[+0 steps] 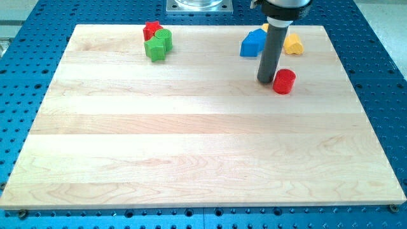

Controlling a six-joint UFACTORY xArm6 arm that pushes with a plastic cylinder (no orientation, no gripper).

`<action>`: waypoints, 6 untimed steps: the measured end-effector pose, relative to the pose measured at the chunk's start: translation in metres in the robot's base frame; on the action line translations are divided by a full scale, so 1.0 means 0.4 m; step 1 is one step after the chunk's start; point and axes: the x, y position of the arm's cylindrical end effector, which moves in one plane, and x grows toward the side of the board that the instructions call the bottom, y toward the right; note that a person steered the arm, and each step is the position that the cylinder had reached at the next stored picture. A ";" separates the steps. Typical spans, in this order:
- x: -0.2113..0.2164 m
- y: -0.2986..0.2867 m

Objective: Push the red circle diagonally to the blue blocks

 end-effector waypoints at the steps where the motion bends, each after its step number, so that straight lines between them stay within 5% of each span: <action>1: 0.056 0.118; 2: 0.060 0.135; 3: 0.122 -0.025; 6: 0.192 -0.772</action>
